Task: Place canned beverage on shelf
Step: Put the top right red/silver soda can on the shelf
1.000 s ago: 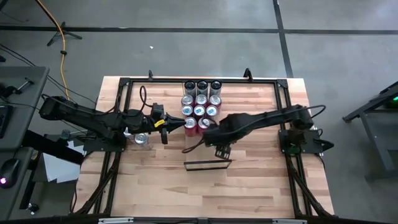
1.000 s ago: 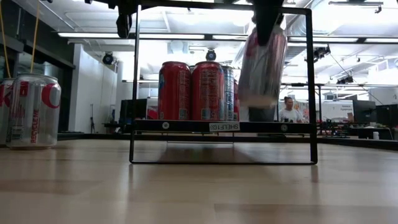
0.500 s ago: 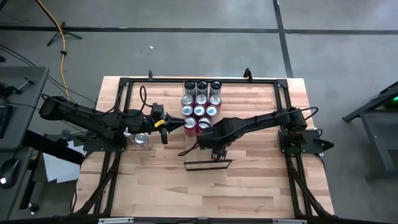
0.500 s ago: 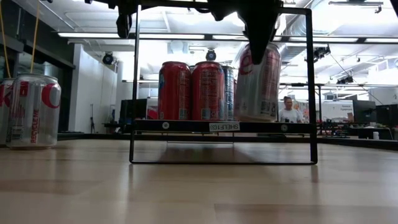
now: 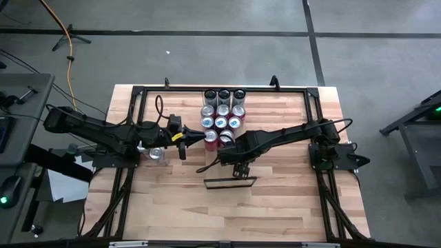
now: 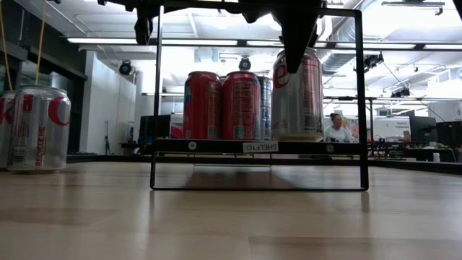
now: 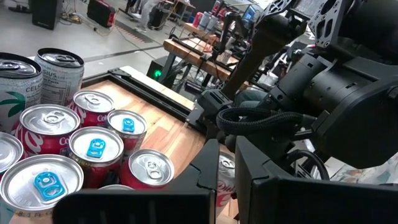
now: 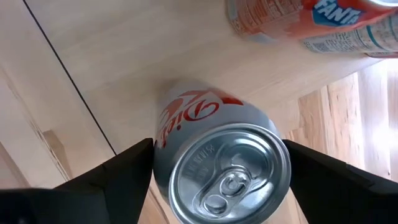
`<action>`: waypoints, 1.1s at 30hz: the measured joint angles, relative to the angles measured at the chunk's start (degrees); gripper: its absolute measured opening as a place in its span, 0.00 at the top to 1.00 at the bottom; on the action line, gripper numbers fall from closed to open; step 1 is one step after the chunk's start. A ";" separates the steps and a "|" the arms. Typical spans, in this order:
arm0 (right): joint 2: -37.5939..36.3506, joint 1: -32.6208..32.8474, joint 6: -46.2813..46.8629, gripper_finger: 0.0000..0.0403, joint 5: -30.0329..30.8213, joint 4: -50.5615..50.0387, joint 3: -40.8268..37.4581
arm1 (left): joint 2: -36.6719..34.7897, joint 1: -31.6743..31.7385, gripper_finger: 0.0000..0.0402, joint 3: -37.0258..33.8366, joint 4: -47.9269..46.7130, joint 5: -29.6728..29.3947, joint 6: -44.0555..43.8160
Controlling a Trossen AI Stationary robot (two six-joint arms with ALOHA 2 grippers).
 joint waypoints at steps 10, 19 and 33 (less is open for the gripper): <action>0.00 0.00 0.01 0.19 -0.31 1.22 -0.02 | 0.00 -0.02 1.00 0.00 -0.01 -0.02 0.00; 0.00 0.00 -0.09 0.19 -0.28 3.13 -0.02 | 0.00 0.00 1.00 0.00 -0.03 -0.02 -0.34; 0.00 -0.02 -0.43 0.19 -0.33 3.98 -0.02 | 0.00 0.00 1.00 0.00 -0.03 -0.02 -0.37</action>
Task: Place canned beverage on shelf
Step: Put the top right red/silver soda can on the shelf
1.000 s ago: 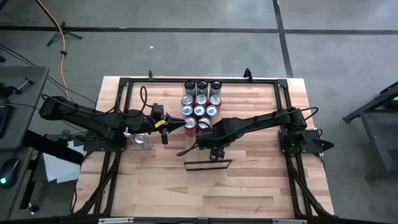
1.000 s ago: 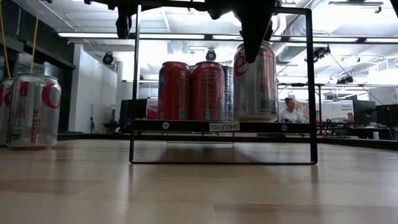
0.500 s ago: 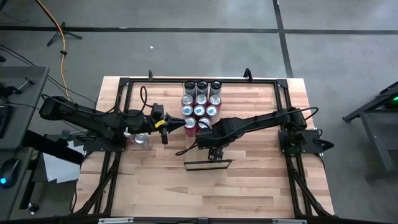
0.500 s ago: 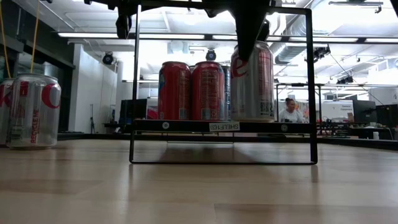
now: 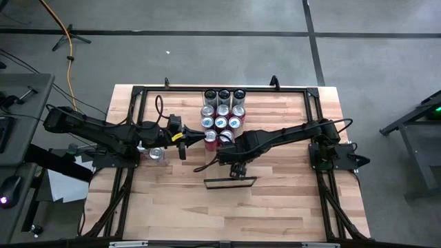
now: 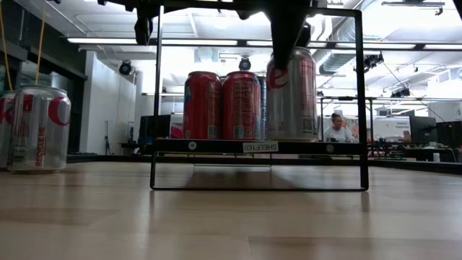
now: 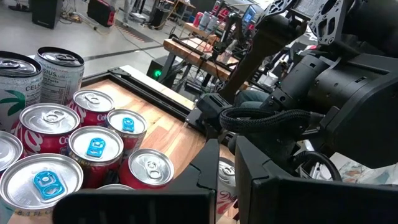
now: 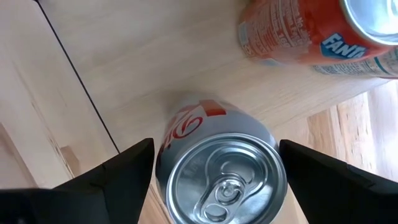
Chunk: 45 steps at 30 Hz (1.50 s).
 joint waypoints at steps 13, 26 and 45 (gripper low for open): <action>0.00 0.02 -0.14 0.08 -0.13 2.34 -0.02 | 0.00 0.00 1.00 0.00 0.02 0.00 -0.06; -0.97 -1.53 -9.43 0.05 4.16 -0.07 7.78 | 0.00 -0.02 1.00 0.00 0.02 0.00 -0.04; -28.57 7.39 3.70 0.05 15.16 -0.81 -17.71 | -0.02 0.00 1.00 0.00 0.05 -0.25 0.18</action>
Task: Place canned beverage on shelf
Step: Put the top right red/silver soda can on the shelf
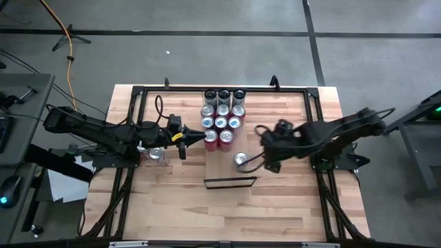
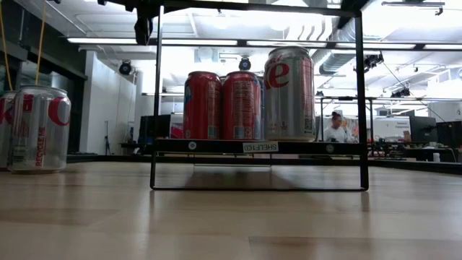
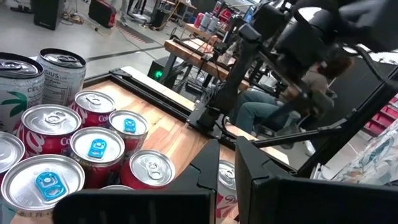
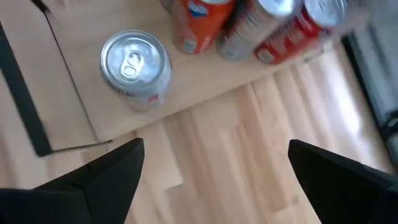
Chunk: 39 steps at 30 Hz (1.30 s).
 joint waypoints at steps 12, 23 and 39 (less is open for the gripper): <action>-18.05 1.81 12.34 0.05 -9.07 14.94 -18.08 | 0.00 0.00 1.00 0.00 0.01 0.01 -0.38; -9.87 2.15 10.58 0.48 -13.98 19.35 -22.55 | 0.00 -0.02 1.00 0.00 0.13 -0.63 -0.39; -2.32 -2.07 1.73 0.99 -11.35 30.45 -22.53 | 0.00 0.00 1.00 0.00 0.05 -1.45 -0.32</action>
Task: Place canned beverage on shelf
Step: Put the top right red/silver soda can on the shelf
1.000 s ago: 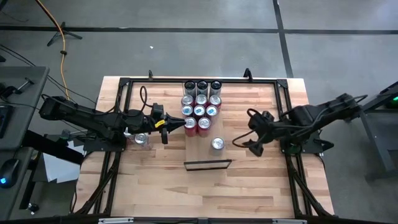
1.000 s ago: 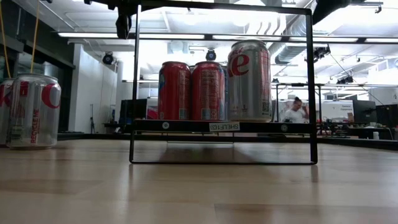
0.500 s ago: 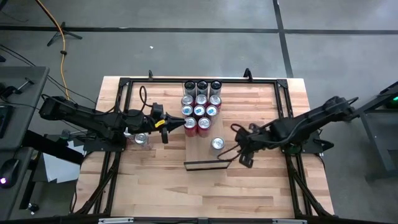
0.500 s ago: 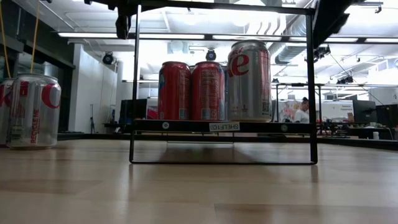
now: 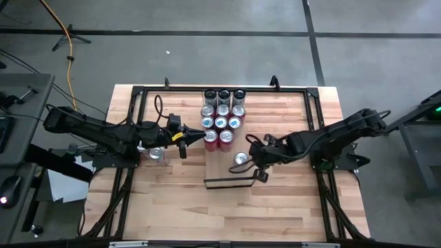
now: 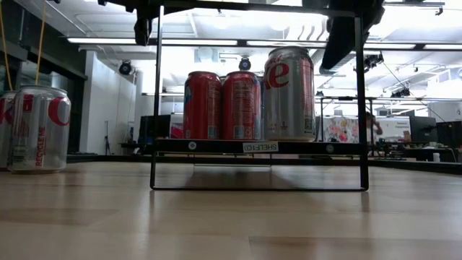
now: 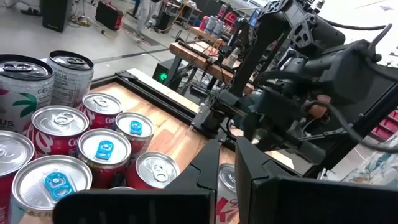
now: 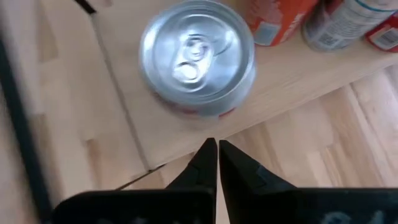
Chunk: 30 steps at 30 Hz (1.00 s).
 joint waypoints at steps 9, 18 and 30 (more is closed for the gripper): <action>5.40 -0.87 -3.82 1.00 -1.82 0.43 0.00 | 0.02 0.02 1.00 0.00 0.31 -0.07 -0.03; 6.06 -1.08 -3.94 1.00 -2.02 5.88 0.00 | 0.00 0.02 1.00 0.00 0.33 -0.04 -0.04; 6.57 -2.10 -4.19 1.00 -2.04 12.13 0.02 | 0.00 0.04 1.00 0.00 0.33 -0.26 0.05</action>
